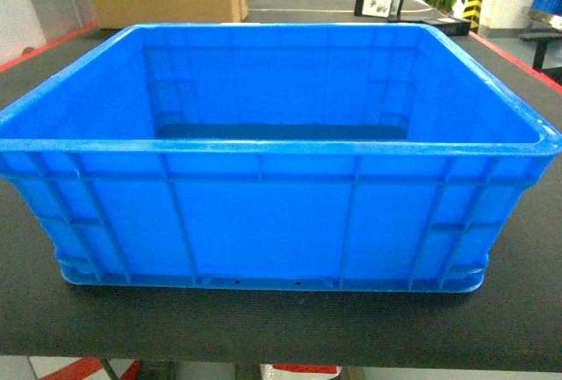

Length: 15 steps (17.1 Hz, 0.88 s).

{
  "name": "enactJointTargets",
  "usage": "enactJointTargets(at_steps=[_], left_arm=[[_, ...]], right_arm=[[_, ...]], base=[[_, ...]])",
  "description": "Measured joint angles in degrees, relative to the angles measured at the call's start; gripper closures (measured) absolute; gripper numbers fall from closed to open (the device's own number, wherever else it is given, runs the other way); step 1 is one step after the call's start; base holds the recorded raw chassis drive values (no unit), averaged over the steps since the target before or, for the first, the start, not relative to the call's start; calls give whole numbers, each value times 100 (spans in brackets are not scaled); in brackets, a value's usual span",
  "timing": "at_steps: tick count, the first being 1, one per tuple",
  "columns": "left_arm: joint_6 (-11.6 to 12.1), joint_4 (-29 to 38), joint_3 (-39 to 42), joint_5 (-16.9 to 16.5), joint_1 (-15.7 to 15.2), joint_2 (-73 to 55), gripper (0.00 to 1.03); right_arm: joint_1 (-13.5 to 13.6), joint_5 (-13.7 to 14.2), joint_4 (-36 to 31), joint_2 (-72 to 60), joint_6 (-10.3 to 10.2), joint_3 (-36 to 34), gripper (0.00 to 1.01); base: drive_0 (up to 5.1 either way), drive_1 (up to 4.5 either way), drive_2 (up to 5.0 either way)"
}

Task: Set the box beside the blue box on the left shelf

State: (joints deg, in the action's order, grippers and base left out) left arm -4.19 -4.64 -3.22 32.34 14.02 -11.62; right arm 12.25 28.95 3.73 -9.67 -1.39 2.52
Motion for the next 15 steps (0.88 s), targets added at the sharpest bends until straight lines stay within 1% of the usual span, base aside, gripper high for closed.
enactJointTargets(at_steps=[1,2,3,4,5,6,7,8,9,10,12,13,15], left_arm=[[-42,140,0,702,-76,-46,5],[-55,470,-20,785,-221,-164,5],[-9,918,-105,503,-380,-627,5],[107,1497,-310,173,-647,-1303,5],[160,2037,-754,-133,-881,-2068,5],[153,2343,-1392,-334,-944,-2835,5],[177,2371,-2048,-544,-881,-3552,5],[205,2179,-2673,-678,-807,-4269,5],[192,1805,-3224,-804,-761,-4876,5],[39,1180,-3910,-1080,-745,-5558,5],[-361,142,-5071,-1657,-835,-6572,5],[-468,-72,-5449,-1624,-885,-6996,5],[-621,-319,-5692,-1679,-940,-7484,5]], right_arm=[[0,756,-221,-81,-7,0,3],[28,1008,-616,-365,-7,61,3],[55,857,-1141,-966,-17,203,3],[44,566,-1659,-1733,-103,542,3],[37,192,-1864,-2542,-291,1169,3],[77,-149,-1552,-3333,-505,1974,3],[151,-376,-1040,-4116,-726,2780,3],[157,-678,-321,-4892,-1010,3641,3],[149,-957,245,-5523,-1252,4393,3],[125,-1075,780,-6148,-1377,5235,3],[114,-1045,1368,-7025,-1410,6430,3],[81,-1062,1565,-7294,-1438,6728,3],[77,-1248,1897,-7726,-1495,6872,3]], base=[[0,0,0],[0,0,0],[0,0,0],[0,0,0],[0,0,0],[0,0,0],[0,0,0],[0,0,0],[0,0,0],[0,0,0],[0,0,0],[0,0,0],[0,0,0]])
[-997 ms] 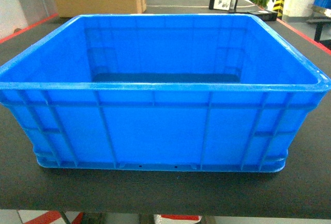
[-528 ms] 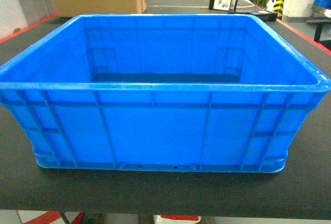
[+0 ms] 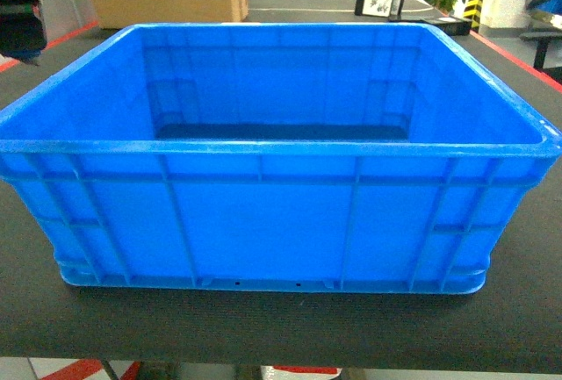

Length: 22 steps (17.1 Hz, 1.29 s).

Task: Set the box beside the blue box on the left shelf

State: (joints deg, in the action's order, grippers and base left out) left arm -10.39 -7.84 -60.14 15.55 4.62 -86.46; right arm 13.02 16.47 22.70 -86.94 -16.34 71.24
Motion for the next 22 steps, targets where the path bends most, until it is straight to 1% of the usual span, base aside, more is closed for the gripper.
enactJointTargets(at_steps=[4,5,9,12,13,14,15,16,17,18,19,20,21,22], left_arm=[[-17,-223,-310,-26,-7,-610,5],[-17,-448,-459,-39,17,-898,5],[-17,-498,-625,-33,50,-1255,5],[31,-459,-754,59,87,-1397,5],[48,-487,-780,46,98,-1416,5],[149,-501,-780,63,125,-1443,5],[192,-595,-787,77,129,-1449,7],[203,-623,-791,92,129,-1471,17],[177,-693,-820,9,131,-1475,32],[109,-732,-822,-63,164,-1475,45],[72,-763,-822,-87,179,-1475,54],[22,-833,-822,-144,203,-1473,70],[162,-866,-822,-240,181,-1462,80],[212,-887,-800,-413,175,-1401,85]], right_arm=[[61,-72,83,-699,-24,0,3],[98,-138,37,-1038,-59,0,3],[138,-83,-26,-1447,-85,-2,3],[164,83,-85,-1547,-85,-2,3],[168,168,-87,-1550,-81,-2,11],[168,173,-92,-1550,-52,0,22],[170,201,-120,-1547,-44,0,29],[192,232,-177,-1547,-28,0,40],[199,205,-186,-1550,-7,2,55],[201,195,-175,-1547,37,2,66],[227,136,-164,-1547,96,4,76],[221,-57,-179,-1504,105,4,88],[190,-184,-221,-1478,122,4,90],[133,-229,-227,-1482,164,4,90]], base=[[0,0,0],[0,0,0],[0,0,0],[0,0,0],[0,0,0],[0,0,0],[0,0,0],[0,0,0],[0,0,0],[0,0,0],[0,0,0],[0,0,0],[0,0,0],[0,0,0]])
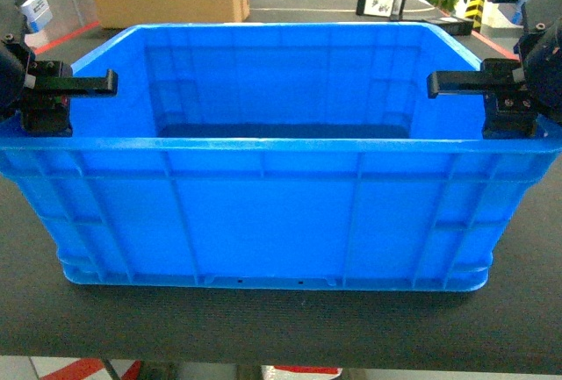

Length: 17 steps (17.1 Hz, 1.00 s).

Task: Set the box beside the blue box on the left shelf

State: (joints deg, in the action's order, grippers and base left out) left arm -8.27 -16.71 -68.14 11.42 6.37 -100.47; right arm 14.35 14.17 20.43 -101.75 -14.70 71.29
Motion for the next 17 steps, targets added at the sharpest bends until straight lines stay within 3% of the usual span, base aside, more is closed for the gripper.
enactJointTargets(at_steps=[3,6,9,11,15,17], left_arm=[[74,122,181,-160,13,168,92],[76,446,879,136,236,949,92],[96,610,1523,527,564,2334,92],[63,516,2236,1078,1058,3558,92],[-243,-166,3145,1777,1823,4907,92],[-330,-345,3294,1961,1937,5488,92]], right_arm=[[-55,-15,-92,4,177,-33,90],[-9,48,-498,651,356,-730,89],[238,538,-962,1998,474,-1613,89],[553,1029,-890,3228,520,-2402,88],[1224,1808,-136,4701,199,-3449,86],[1473,2072,4,5209,83,-3571,86]], base=[[0,0,0],[0,0,0],[0,0,0],[0,0,0],[0,0,0],[0,0,0]])
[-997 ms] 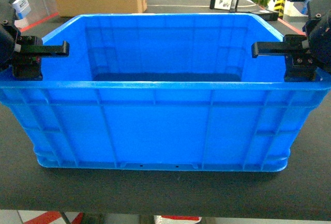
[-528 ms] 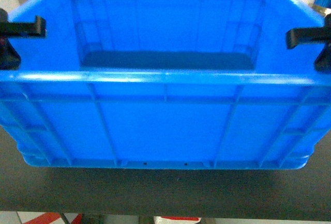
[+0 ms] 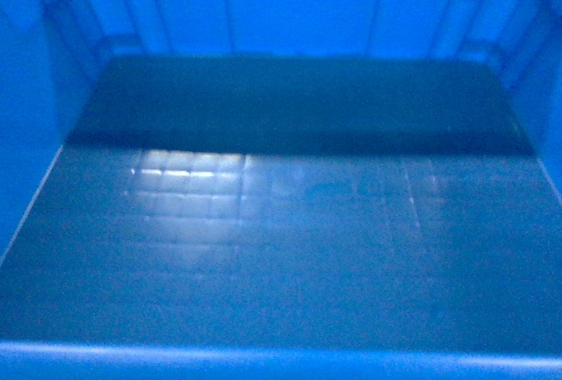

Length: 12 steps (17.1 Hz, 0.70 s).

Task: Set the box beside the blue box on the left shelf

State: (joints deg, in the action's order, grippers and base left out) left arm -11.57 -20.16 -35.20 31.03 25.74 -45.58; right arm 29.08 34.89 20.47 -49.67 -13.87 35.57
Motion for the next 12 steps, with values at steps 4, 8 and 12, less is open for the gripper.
enactJointTargets(at_steps=[4,8,12], left_arm=[[79,605,85,267,157,271,92],[-22,516,149,260,157,245,92],[-39,518,157,260,157,243,92]], right_arm=[[20,374,-809,157,619,79,86],[17,409,-721,142,734,83,86],[17,409,-726,140,743,83,86]], base=[[0,0,0],[0,0,0],[0,0,0]])
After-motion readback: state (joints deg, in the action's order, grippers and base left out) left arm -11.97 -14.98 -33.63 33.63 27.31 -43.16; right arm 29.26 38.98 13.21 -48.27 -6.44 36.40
